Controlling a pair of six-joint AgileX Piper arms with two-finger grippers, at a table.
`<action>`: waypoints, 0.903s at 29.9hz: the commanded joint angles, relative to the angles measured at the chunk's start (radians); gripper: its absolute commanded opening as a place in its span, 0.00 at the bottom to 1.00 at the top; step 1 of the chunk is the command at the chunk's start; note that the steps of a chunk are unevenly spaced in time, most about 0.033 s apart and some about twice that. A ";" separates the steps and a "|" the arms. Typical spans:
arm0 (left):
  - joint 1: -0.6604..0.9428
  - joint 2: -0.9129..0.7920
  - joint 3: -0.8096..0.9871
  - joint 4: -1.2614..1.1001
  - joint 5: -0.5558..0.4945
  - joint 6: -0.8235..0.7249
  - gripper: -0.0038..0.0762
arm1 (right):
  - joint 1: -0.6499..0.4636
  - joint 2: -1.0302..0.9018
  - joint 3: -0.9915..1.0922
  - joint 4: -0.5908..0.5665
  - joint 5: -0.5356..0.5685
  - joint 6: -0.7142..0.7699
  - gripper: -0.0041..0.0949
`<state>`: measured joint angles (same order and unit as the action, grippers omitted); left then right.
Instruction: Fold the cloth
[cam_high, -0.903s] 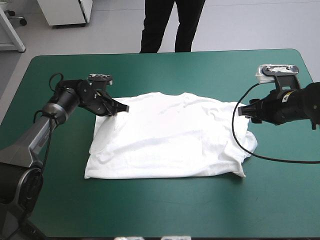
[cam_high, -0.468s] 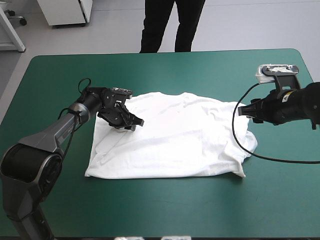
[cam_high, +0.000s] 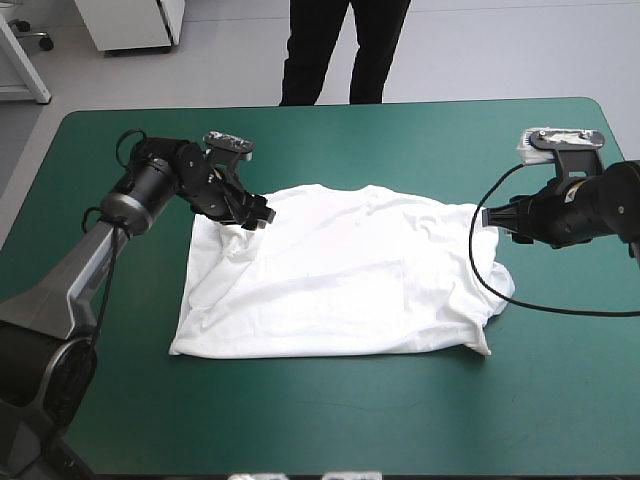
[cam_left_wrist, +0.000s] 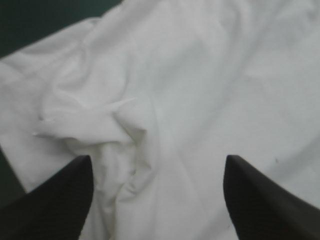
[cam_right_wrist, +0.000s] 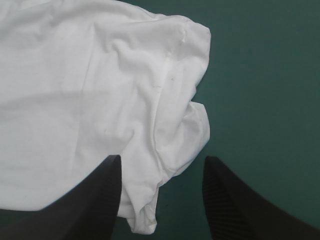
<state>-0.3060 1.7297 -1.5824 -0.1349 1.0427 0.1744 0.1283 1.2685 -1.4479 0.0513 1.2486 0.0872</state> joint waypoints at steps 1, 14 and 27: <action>0.010 -0.119 -0.054 0.046 0.025 -0.031 0.66 | -0.018 0.031 -0.031 -0.014 -0.019 0.013 0.52; 0.108 -0.274 -0.054 0.048 0.165 -0.029 0.63 | -0.070 0.290 -0.031 -0.009 -0.160 -0.032 0.52; 0.108 -0.274 -0.054 0.030 0.211 -0.028 0.55 | -0.070 0.512 -0.033 -0.020 -0.311 -0.052 0.52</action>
<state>-0.1960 1.4959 -1.6056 -0.0892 1.2516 0.1559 0.0682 1.8015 -1.4479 0.0383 0.9856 0.0470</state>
